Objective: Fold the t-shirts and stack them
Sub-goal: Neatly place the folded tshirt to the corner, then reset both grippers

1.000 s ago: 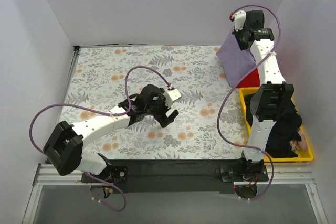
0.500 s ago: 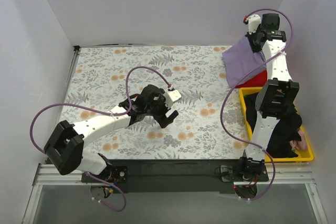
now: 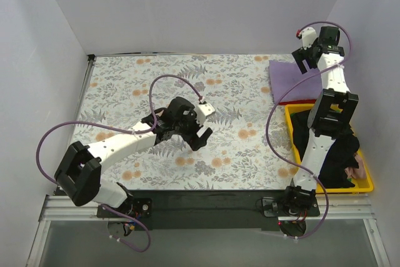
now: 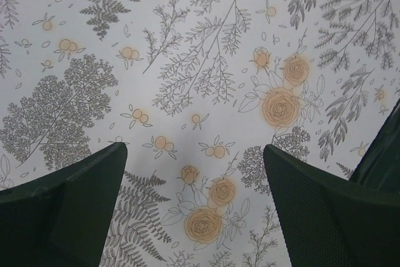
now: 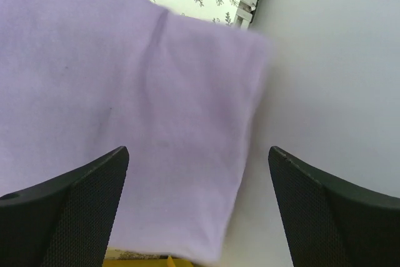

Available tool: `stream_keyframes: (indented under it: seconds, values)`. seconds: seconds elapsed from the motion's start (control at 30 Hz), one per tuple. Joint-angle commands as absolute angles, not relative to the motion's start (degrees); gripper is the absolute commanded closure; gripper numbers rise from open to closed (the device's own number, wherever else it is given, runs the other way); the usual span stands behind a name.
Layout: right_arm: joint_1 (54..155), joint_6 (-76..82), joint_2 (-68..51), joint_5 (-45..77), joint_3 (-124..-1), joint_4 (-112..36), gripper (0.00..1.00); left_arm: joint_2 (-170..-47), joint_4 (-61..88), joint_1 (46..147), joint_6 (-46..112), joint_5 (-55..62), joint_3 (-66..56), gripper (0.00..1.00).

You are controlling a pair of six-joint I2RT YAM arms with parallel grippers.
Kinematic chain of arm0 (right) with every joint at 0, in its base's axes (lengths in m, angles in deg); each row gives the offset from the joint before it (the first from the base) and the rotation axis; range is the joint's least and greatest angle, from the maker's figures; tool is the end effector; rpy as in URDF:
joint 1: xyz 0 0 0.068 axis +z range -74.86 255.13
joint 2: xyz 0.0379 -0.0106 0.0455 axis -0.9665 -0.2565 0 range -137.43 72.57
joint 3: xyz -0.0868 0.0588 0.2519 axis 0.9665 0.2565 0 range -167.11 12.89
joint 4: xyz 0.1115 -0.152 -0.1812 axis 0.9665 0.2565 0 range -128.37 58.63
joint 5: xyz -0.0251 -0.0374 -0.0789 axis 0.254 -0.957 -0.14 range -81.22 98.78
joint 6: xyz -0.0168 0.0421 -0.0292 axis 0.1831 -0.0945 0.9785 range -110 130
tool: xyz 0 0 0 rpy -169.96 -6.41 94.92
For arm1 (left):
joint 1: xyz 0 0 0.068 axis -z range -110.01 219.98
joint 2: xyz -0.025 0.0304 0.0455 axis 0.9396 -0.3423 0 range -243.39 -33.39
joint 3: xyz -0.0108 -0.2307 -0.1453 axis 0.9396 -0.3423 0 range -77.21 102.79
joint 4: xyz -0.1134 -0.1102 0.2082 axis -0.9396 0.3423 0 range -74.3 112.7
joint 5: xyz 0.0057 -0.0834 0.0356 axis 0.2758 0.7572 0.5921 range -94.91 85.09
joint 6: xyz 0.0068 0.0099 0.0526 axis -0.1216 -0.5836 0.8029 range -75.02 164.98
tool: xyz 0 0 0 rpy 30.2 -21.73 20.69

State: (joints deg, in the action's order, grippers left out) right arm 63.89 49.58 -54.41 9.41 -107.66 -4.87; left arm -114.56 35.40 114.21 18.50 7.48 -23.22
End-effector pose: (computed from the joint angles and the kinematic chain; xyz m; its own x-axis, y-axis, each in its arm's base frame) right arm 0.5032 -0.0996 0.2863 -0.6042 -0.5295 -0.5955 -0.2571 0.8369 -0.4833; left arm 0.2091 -0.2141 0.2365 -0.8187 0.1892 -0.5422 0.4708 0.7619 -0.4449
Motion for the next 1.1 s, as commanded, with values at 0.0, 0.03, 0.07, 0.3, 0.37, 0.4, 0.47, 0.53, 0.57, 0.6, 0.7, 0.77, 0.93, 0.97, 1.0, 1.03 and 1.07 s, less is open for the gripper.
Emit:
stream_keyframes:
  seconds: [0.0, 0.03, 0.07, 0.3, 0.37, 0.4, 0.47, 0.53, 0.57, 0.6, 0.7, 0.77, 0.93, 0.97, 1.0, 1.03, 1.07]
  values:
    - [63.9, 49.6, -52.1, 9.6, -111.2, -8.0, 0.02, -113.6, 37.9, 108.8, 12.6, 12.8, -19.2, 0.10]
    - [63.9, 48.5, -50.3, 10.0, -111.2, -7.3, 0.02, -113.4, 38.9, 107.3, 10.9, 16.2, -18.7, 0.10]
    - [64.1, 48.1, -49.3, 11.1, -111.1, -6.3, 0.02, -113.1, 39.3, 103.9, 8.4, 18.5, -17.8, 0.09]
    - [68.6, 44.0, -38.7, 18.3, -104.7, 0.6, 0.02, -116.5, 45.2, 87.3, -3.7, 30.1, -12.0, 0.10]
    - [70.1, 41.6, -35.8, 19.7, -103.1, 3.1, 0.02, -117.8, 47.3, 79.8, -4.9, 34.3, -10.2, 0.10]
    - [71.5, 39.3, -34.9, 21.9, -102.4, 3.6, 0.01, -118.5, 47.4, 77.4, -5.3, 37.4, -8.5, 0.10]
    - [72.9, 35.7, -32.1, 24.1, -99.7, 4.5, 0.02, -119.7, 49.3, 71.3, -4.7, 38.2, -6.0, 0.10]
    - [74.7, 30.2, -29.3, 28.7, -96.8, 4.8, 0.02, -122.4, 52.3, 67.0, -3.0, 37.5, -1.0, 0.10]
    - [75.0, 28.7, -28.3, 30.8, -92.2, 4.6, 0.02, -123.6, 53.7, 63.4, -2.1, 37.9, 0.6, 0.09]
    - [75.0, 26.5, -26.2, 35.3, -89.8, 4.4, 0.02, -125.0, 55.1, 61.7, -1.3, 38.2, 2.1, 0.10]
    - [78.5, 25.7, -23.5, 37.8, -79.3, 2.4, 0.02, -128.6, 60.3, 57.2, 3.1, 39.2, 5.5, 0.09]
    - [80.3, 24.9, -21.0, 38.6, -74.1, 0.6, 0.02, -126.8, 59.7, 56.5, 5.3, 37.6, 2.6, 0.09]
    - [85.1, 23.1, -15.9, 35.7, -59.4, -4.6, 0.02, -119.2, 53.8, 56.6, 7.4, 34.0, -8.3, 0.09]
    - [86.2, 22.6, -15.4, 34.5, -58.0, -5.3, 0.02, -117.6, 53.4, 56.6, 7.8, 32.6, -11.0, 0.09]
    - [86.6, 22.3, -14.9, 34.0, -56.7, -5.9, 0.02, -116.8, 53.0, 56.6, 8.1, 31.8, -12.8, 0.09]
    - [87.0, 22.0, -14.0, 33.9, -54.3, -6.4, 0.02, -115.8, 51.8, 56.6, 8.7, 31.2, -14.3, 0.09]
    - [87.5, 21.6, -13.6, 33.8, -53.5, -7.2, 0.02, -114.7, 51.4, 56.6, 8.9, 30.2, -15.7, 0.09]
